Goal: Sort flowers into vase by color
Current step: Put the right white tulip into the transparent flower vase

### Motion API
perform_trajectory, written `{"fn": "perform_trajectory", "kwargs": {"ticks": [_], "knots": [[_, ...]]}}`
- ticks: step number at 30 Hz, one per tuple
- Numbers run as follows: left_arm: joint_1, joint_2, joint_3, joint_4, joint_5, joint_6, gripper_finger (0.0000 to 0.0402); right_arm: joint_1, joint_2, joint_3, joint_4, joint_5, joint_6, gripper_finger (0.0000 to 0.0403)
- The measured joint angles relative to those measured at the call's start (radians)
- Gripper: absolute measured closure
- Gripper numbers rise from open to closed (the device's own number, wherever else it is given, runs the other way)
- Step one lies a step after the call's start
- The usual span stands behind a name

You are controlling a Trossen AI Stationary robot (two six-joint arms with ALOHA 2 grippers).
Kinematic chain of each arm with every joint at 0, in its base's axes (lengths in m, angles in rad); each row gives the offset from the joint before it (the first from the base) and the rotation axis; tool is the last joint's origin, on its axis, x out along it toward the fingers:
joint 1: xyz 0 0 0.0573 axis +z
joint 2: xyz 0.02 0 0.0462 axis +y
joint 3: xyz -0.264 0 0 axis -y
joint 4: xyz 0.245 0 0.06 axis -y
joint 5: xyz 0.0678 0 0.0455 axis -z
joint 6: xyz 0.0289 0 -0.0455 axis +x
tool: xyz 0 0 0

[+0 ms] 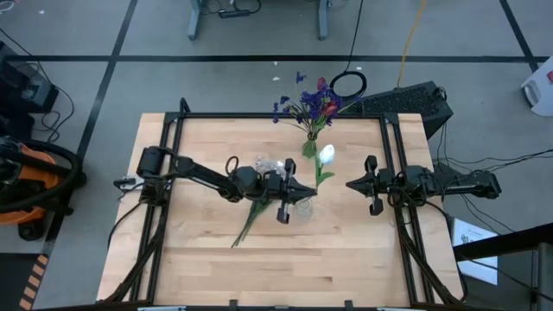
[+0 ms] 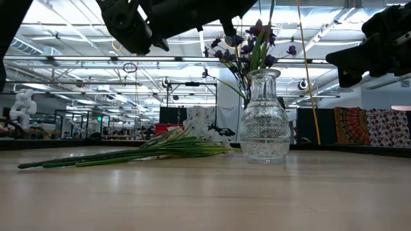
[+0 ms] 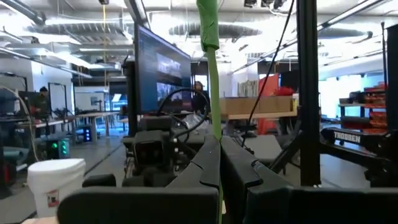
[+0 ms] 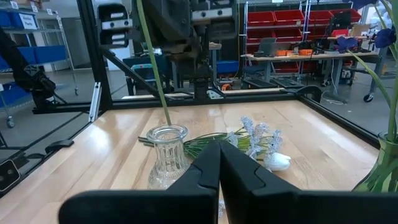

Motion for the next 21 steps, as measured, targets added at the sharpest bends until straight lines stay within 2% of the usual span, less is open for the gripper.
{"fn": "perform_trajectory", "kwargs": {"ticks": [6,13,21], "knots": [[0.002,0.005,0.000,-0.106,-0.008,0.001,0.0399,0.000,0.000,0.000,0.000,0.000,0.000,0.0403],[0.002,0.005,0.000,-0.237,-0.016,0.000,0.0374,0.000,0.000,0.000,0.000,0.000,0.000,0.0403],[0.003,0.005,0.000,-0.266,-0.016,0.000,0.0360,0.000,0.000,0.000,0.000,0.000,0.000,0.0403]]}}
